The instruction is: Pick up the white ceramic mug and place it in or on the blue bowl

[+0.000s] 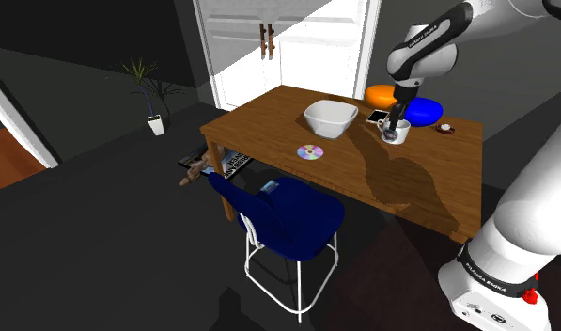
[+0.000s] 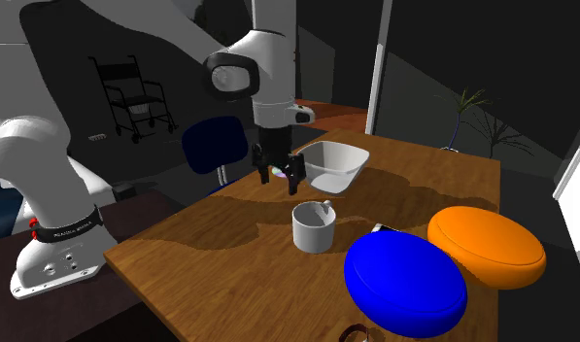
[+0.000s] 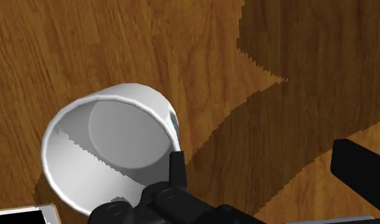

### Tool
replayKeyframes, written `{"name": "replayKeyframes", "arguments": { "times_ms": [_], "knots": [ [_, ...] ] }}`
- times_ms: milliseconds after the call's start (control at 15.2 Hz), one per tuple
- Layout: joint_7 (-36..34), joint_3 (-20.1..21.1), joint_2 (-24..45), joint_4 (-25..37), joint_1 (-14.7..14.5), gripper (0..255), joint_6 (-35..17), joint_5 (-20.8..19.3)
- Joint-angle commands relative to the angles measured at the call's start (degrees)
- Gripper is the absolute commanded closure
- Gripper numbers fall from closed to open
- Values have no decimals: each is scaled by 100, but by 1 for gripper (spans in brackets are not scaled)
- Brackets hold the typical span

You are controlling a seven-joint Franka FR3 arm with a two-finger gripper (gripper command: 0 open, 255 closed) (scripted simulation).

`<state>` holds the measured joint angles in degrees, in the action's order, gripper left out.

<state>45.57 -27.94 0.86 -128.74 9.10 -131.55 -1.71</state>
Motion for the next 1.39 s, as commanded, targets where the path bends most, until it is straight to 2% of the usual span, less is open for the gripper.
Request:
{"name": "replayKeyframes", "arguments": {
  "times_ms": [0,198,660,1188,1254,1320],
  "knots": [
    [351,-65,463,282,86,0,-175,347],
    [768,-53,1024,690,277,0,-299,784],
    [974,60,1433,599,380,0,-749,1086],
    [991,72,1468,594,389,0,-784,1112],
    [991,72,1468,594,389,255,-784,1112],
    [991,72,1468,594,389,255,-784,1112]
  ]
}}
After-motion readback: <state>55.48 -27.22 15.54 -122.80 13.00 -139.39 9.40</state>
